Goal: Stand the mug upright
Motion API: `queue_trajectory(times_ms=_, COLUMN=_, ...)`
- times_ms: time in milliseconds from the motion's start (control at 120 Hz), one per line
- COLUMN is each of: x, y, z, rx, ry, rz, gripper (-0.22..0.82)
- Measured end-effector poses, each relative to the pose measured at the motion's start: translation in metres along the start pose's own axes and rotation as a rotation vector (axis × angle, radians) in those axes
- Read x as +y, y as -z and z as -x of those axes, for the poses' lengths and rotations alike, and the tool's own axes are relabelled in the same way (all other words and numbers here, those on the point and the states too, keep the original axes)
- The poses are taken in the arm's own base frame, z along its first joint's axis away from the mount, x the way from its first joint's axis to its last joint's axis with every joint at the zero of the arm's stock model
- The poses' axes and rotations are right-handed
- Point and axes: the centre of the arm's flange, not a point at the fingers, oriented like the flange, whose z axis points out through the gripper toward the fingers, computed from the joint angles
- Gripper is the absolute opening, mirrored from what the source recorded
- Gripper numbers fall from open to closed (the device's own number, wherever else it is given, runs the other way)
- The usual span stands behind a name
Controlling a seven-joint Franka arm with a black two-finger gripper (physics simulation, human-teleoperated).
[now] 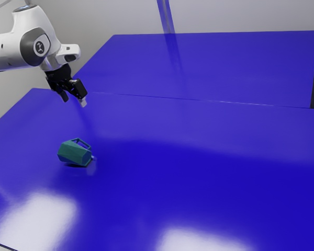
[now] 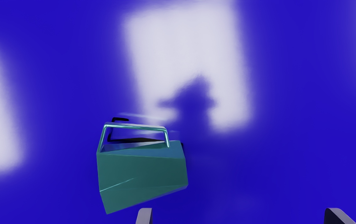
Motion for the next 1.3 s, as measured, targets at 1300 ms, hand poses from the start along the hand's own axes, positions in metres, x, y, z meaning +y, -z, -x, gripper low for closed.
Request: queue_trajectory(times_ms=1300, x=-0.201, y=-0.190, z=0.027, rx=0.054, ry=-0.009, rz=0.583, gripper=0.60)
